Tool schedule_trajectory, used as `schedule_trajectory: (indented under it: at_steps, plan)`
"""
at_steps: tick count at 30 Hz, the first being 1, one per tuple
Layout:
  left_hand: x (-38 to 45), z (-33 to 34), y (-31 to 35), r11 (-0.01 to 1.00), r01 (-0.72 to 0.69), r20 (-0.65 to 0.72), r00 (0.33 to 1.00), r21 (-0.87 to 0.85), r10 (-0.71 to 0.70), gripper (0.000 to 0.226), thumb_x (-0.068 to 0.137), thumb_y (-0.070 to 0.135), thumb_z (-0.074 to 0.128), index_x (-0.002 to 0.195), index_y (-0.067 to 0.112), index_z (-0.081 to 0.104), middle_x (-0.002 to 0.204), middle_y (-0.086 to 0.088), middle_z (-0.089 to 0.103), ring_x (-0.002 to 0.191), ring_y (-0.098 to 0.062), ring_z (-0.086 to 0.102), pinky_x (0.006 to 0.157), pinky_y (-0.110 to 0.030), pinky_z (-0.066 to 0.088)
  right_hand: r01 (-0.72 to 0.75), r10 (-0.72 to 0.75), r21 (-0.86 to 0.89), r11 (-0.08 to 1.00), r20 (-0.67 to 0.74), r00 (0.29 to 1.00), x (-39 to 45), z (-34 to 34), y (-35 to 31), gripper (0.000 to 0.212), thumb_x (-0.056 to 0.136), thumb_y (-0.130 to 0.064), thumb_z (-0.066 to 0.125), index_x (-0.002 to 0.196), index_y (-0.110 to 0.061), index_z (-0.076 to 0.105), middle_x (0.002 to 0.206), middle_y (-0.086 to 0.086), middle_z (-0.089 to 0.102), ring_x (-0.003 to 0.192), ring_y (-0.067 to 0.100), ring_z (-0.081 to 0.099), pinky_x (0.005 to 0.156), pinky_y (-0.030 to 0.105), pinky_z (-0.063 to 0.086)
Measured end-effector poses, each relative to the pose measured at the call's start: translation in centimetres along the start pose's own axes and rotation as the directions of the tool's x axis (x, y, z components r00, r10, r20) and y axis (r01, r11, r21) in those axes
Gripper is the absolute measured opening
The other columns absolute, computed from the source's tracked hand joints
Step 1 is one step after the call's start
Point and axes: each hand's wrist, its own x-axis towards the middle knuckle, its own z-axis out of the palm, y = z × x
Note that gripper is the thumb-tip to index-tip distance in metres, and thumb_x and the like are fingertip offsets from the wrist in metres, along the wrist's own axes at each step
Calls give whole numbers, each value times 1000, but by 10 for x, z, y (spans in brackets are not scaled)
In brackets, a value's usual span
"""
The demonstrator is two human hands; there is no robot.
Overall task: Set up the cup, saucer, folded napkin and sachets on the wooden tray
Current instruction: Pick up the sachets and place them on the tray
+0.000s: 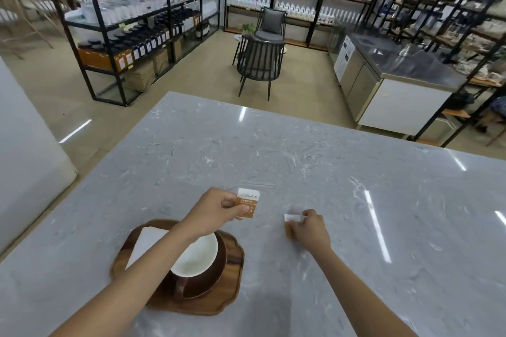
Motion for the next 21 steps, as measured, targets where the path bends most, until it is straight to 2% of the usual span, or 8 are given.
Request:
schedule_trajectory:
  at_steps: [5, 7, 10, 12, 15, 18, 21]
  plan:
    - [3, 26, 1, 999, 38, -65, 997, -1, -38, 17, 90, 19, 76, 107, 17, 80, 97, 4, 82, 88, -11, 78, 74, -15, 54, 33, -32, -6, 999, 78, 996, 17, -1, 0, 58, 90, -27, 66, 142, -8, 48, 137, 17, 58, 124, 35, 59, 98, 39, 49]
    - [3, 35, 0, 999, 46, -89, 995, 5, -45, 18, 91, 19, 76, 108, 18, 80, 97, 5, 82, 88, -10, 78, 74, -17, 55, 60, -63, 35, 998, 92, 994, 20, -3, 0, 52, 89, -20, 66, 138, -8, 53, 128, 15, 64, 116, 32, 63, 92, 38, 53]
    - [0, 49, -3, 998, 62, -111, 992, -9, -63, 22, 91, 21, 75, 113, 22, 78, 99, 9, 82, 92, -9, 77, 76, -20, 57, 111, -116, 60, 992, 93, 989, 22, -4, 2, 42, 85, -14, 67, 127, -9, 64, 106, 5, 71, 98, 26, 67, 75, 31, 53]
    - [-3, 57, -6, 997, 70, -119, 990, -36, -74, 25, 93, 22, 73, 117, 24, 76, 102, 11, 81, 96, -9, 76, 81, -23, 59, 149, -155, 61, 987, 116, 981, 22, -6, 4, 36, 85, -15, 70, 120, -10, 68, 106, 5, 72, 102, 27, 67, 81, 30, 51]
    - [-8, 69, -13, 992, 88, -148, 984, -87, -101, 26, 95, 18, 69, 119, 23, 75, 107, 8, 80, 100, -12, 76, 88, -28, 60, 168, -197, 187, 968, 154, 968, 14, -14, 9, 19, 88, -14, 72, 107, -16, 71, 91, -4, 67, 94, 23, 66, 86, 33, 52]
    - [-16, 82, -20, 985, 111, -174, 976, -131, -133, 23, 96, 13, 67, 114, 22, 77, 106, 5, 80, 101, -17, 75, 87, -28, 61, 178, -259, 372, 911, 180, 949, -2, -30, 17, 8, 92, -12, 72, 99, -12, 72, 87, 4, 72, 82, 22, 69, 74, 34, 55]
    - [-26, 93, -25, 979, 100, -205, 969, -177, -136, 20, 96, 11, 68, 107, 23, 79, 104, 0, 79, 95, -17, 75, 77, -22, 60, 132, -298, 572, 810, 206, 932, -24, -53, 22, 3, 92, -16, 76, 90, -17, 73, 77, 1, 71, 73, 16, 70, 63, 25, 55]
